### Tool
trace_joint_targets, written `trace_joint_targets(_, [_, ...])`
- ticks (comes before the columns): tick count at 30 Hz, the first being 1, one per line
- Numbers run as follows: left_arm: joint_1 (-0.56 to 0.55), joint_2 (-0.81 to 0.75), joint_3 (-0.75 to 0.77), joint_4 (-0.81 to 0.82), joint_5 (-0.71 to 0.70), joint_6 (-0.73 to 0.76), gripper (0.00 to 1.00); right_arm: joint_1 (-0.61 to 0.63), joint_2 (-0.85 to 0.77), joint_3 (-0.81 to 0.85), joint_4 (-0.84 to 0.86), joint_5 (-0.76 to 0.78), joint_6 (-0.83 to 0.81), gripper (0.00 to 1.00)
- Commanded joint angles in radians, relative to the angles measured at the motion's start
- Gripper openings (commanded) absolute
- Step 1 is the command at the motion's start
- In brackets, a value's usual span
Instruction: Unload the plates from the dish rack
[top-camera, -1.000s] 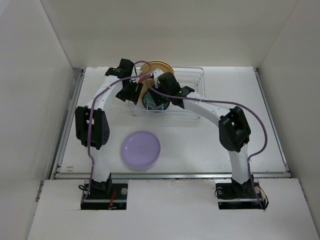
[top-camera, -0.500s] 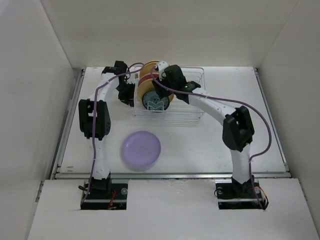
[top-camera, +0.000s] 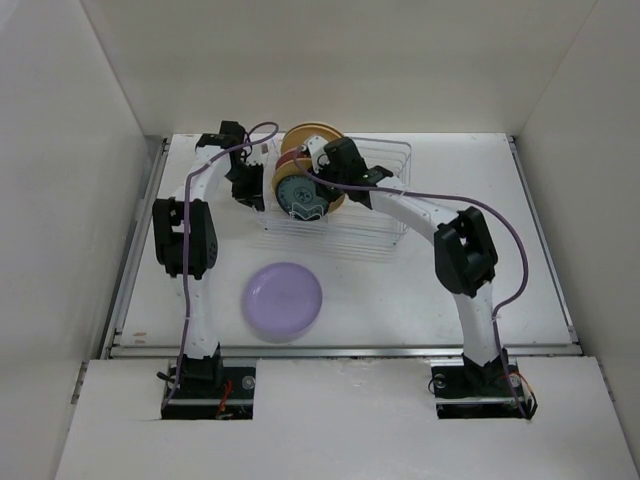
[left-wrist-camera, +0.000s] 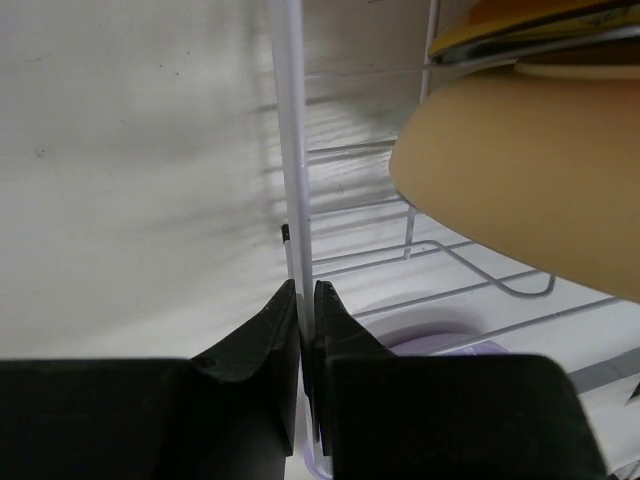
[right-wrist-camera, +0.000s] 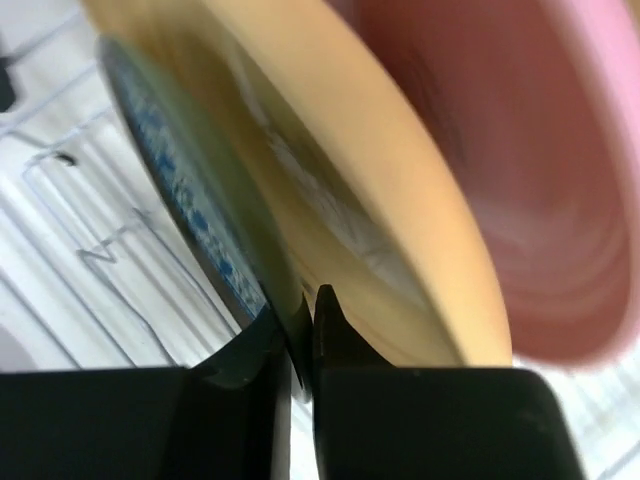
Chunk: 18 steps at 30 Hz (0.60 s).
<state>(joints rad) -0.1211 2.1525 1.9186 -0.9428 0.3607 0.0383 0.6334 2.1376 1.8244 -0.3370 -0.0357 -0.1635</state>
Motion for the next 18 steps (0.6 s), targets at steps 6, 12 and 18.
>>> trace_joint_targets(6, [0.02, -0.008, -0.018, 0.007, 0.224, -0.109, 0.0, 0.015, -0.137, 0.003, 0.038, 0.117, 0.039, 0.0])
trace_joint_targets(12, [0.031, -0.029, -0.049, 0.055, 0.245, -0.182, 0.0, 0.051, -0.261, -0.094, 0.087, 0.214, -0.014, 0.0])
trace_joint_targets(18, [0.031, -0.066, -0.128, 0.093, 0.236, -0.258, 0.0, 0.051, -0.366, -0.143, 0.064, 0.228, 0.051, 0.0])
